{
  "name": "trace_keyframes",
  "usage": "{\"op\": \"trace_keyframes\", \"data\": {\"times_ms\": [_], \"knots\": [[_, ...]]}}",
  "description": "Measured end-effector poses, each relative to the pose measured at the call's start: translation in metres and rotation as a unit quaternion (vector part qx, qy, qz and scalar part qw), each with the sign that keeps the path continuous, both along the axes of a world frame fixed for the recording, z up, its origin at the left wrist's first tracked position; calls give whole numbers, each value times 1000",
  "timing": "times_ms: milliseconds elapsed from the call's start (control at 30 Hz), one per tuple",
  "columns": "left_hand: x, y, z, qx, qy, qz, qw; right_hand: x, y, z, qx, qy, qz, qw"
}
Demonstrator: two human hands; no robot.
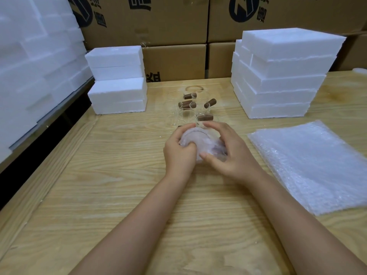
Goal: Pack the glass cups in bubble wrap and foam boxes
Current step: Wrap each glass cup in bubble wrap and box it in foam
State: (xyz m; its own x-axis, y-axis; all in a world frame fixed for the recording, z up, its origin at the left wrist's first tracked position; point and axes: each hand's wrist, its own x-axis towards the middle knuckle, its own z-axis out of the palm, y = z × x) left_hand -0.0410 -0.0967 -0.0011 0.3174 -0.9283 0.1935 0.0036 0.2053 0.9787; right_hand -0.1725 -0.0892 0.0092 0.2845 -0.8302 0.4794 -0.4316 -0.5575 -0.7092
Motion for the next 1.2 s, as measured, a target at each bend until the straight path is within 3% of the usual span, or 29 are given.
{"op": "trace_keyframes", "data": {"times_ms": [67, 200, 300, 400, 733, 900, 967, 1100, 1200], "knots": [[3, -2, 0, 8, 35, 8, 999, -2, -2, -4, -38, -38, -12, 998], [8, -1, -1, -28, 36, -105, 993, -5, -7, -1, 63, -242, -50, 967], [13, 2, -7, -46, -111, -182, 976, -14, -13, -1, 101, -297, -72, 947], [15, 2, -9, 5, -246, -158, 956, -18, -19, -7, 128, -290, -67, 946], [14, -2, -8, 96, -313, -109, 938, -17, -22, -20, 112, -159, -100, 976], [10, 3, -4, 64, -366, -97, 923, -17, -20, -18, 79, -134, -132, 979], [8, 10, 2, -9, -385, -60, 921, -15, -17, -9, 20, -159, -160, 974], [0, 14, 14, -216, -385, 38, 897, -18, -17, 21, -119, -280, -251, 919], [-20, -1, 33, -186, -329, -20, 926, -39, -32, 45, -166, -387, -318, 849]]}}
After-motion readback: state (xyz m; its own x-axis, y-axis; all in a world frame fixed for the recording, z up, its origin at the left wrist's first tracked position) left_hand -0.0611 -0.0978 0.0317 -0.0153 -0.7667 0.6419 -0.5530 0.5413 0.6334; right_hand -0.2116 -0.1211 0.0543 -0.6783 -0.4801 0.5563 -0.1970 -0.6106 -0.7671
